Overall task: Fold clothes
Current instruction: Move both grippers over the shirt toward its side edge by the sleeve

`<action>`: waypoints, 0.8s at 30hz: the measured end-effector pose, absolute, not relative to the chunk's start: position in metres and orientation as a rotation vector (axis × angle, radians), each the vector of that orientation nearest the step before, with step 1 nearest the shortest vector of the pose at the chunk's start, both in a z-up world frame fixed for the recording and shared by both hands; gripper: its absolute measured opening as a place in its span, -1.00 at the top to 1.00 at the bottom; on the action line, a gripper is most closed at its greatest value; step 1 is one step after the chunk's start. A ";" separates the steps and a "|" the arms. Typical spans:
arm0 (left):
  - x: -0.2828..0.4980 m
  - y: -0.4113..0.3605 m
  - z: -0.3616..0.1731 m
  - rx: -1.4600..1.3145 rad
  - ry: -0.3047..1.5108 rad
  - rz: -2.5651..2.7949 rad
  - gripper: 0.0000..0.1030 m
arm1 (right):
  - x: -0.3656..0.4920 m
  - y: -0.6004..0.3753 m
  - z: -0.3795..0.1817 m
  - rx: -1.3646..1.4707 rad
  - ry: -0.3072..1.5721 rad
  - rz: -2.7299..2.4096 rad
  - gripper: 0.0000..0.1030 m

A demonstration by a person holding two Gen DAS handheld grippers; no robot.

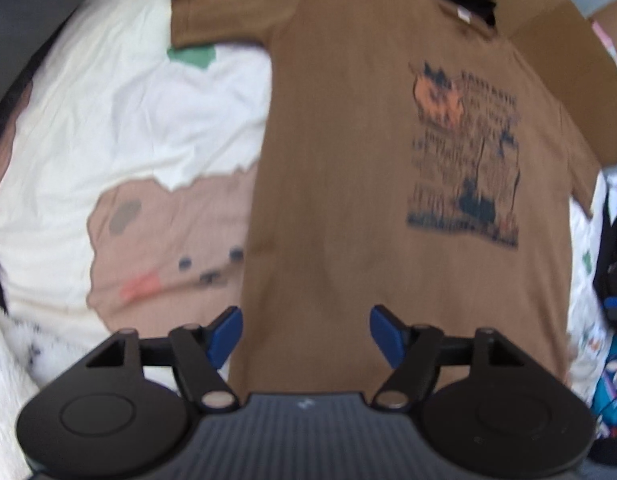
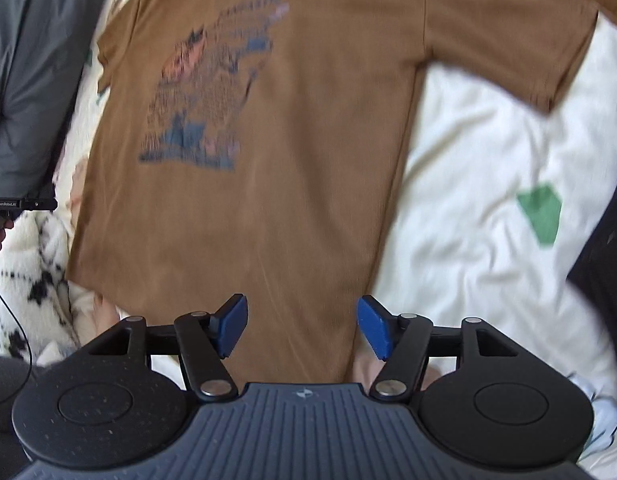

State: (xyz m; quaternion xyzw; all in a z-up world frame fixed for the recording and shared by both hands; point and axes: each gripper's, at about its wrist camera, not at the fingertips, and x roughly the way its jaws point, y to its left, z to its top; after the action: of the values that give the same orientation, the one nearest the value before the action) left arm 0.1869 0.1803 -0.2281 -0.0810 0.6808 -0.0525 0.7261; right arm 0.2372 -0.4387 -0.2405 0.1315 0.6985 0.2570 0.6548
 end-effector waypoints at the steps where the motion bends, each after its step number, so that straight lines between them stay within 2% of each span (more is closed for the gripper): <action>1: 0.193 0.181 -0.229 -0.187 1.498 -0.106 -0.42 | 0.241 -0.440 -0.238 0.304 1.564 0.568 -0.29; 12: 0.264 0.179 -0.226 -0.219 1.426 -0.100 -0.49 | 0.294 -0.431 -0.238 0.242 1.468 0.457 -0.30; 24: 0.313 0.183 -0.202 -0.229 1.196 -0.127 -0.48 | 0.328 -0.396 -0.224 0.136 1.388 0.419 -0.30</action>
State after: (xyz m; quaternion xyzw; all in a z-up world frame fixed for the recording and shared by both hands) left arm 0.3129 0.1829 -0.2025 -0.1077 0.5613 -0.0597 0.8184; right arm 0.3278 -0.3961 -0.2240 0.0621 0.6344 0.1915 0.7463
